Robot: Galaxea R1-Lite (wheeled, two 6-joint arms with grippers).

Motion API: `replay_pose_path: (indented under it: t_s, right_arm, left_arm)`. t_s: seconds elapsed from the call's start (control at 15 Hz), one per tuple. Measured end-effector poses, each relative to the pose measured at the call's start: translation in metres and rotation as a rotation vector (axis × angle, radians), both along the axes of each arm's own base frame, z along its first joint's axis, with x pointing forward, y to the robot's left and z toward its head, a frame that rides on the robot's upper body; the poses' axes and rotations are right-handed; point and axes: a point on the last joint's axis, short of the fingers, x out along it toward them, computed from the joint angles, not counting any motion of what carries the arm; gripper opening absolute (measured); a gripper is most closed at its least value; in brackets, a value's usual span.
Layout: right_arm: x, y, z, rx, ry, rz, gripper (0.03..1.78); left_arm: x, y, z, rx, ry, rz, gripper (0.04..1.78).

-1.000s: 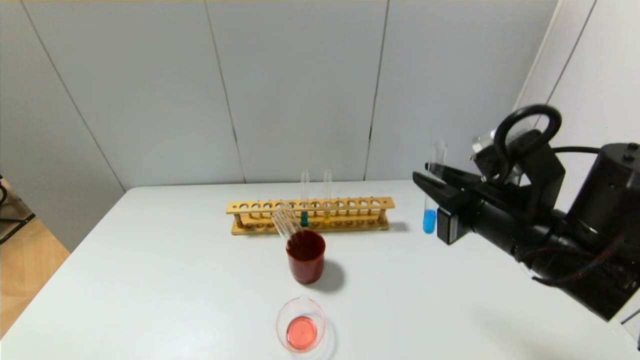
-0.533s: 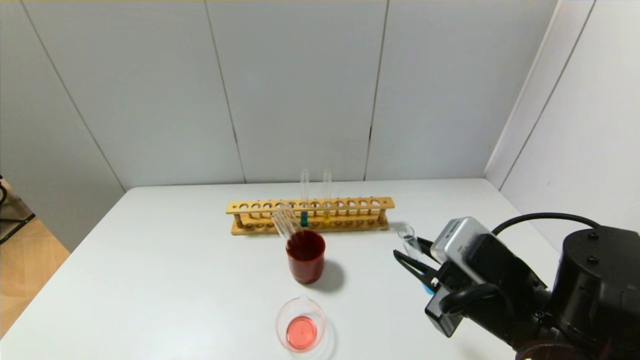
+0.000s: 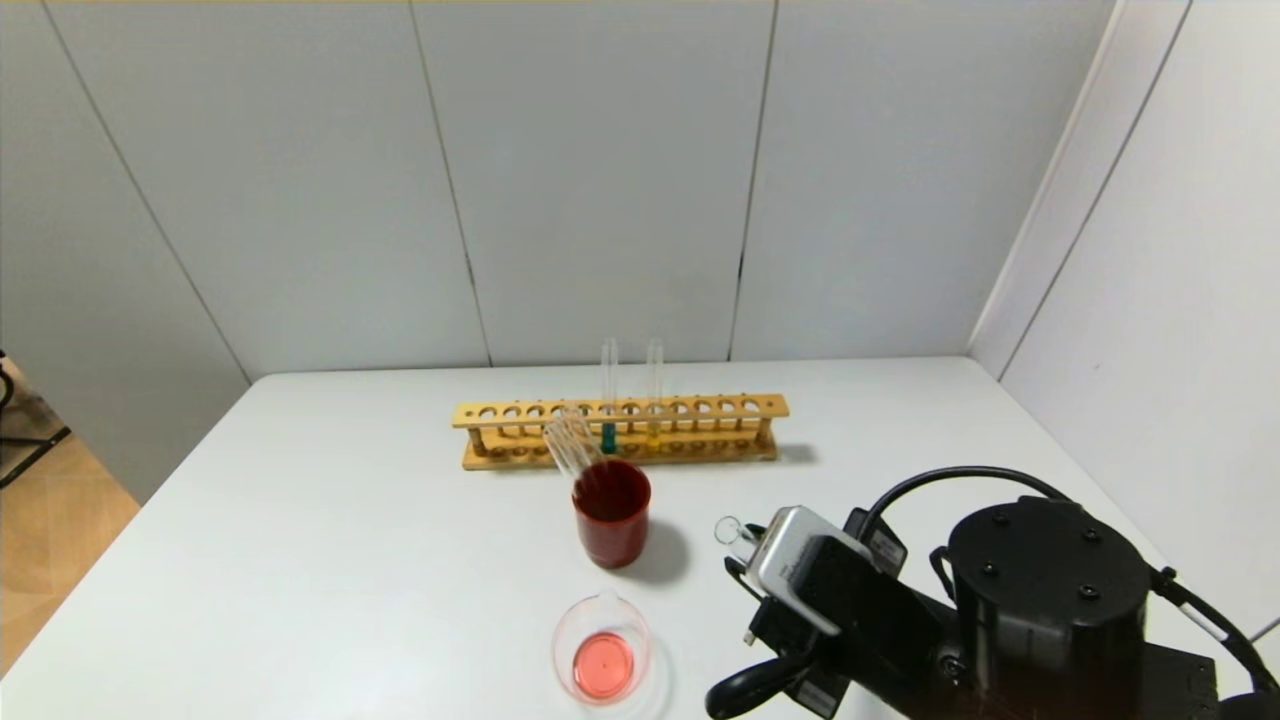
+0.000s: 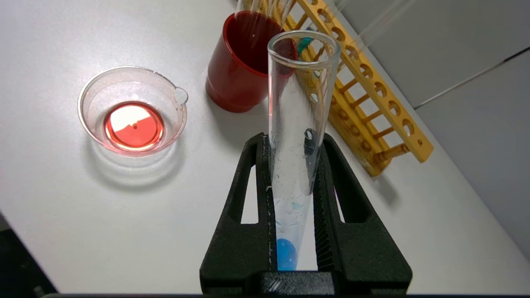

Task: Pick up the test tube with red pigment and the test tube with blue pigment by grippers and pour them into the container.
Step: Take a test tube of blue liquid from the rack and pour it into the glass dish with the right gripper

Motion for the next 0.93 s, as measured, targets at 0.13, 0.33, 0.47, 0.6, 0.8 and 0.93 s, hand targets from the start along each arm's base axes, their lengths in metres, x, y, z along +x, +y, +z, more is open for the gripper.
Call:
replay_pose_path:
  t_s: [0.13,0.33,0.47,0.6,0.8,0.93]
  right_arm:
    - [0.006,0.008,-0.004,-0.054,-0.026,0.018,0.34]
    - [0.016,0.021,-0.011,-0.141,-0.069,0.035,0.34]
    - [0.024,0.030,-0.018,-0.206,-0.100,0.039,0.34]
    - [0.029,0.038,-0.025,-0.270,-0.126,0.061,0.34]
    - [0.031,0.045,-0.038,-0.361,-0.155,0.102,0.34]
    - [0.031,0.050,-0.042,-0.374,-0.153,0.108,0.34]
  left_arm:
    - [0.000,0.000,0.000,-0.001,0.000,0.000,1.75]
    - [0.000,0.000,0.000,-0.001,0.000,-0.001,1.75]
    - [0.000,0.000,0.000,-0.001,0.000,-0.001,1.75]
    - [0.000,0.000,0.000,-0.001,0.000,0.000,1.75]
    - [0.000,0.000,0.000,-0.001,0.000,-0.001,1.75]
    - [0.000,0.000,0.000,0.000,0.000,0.000,1.75]
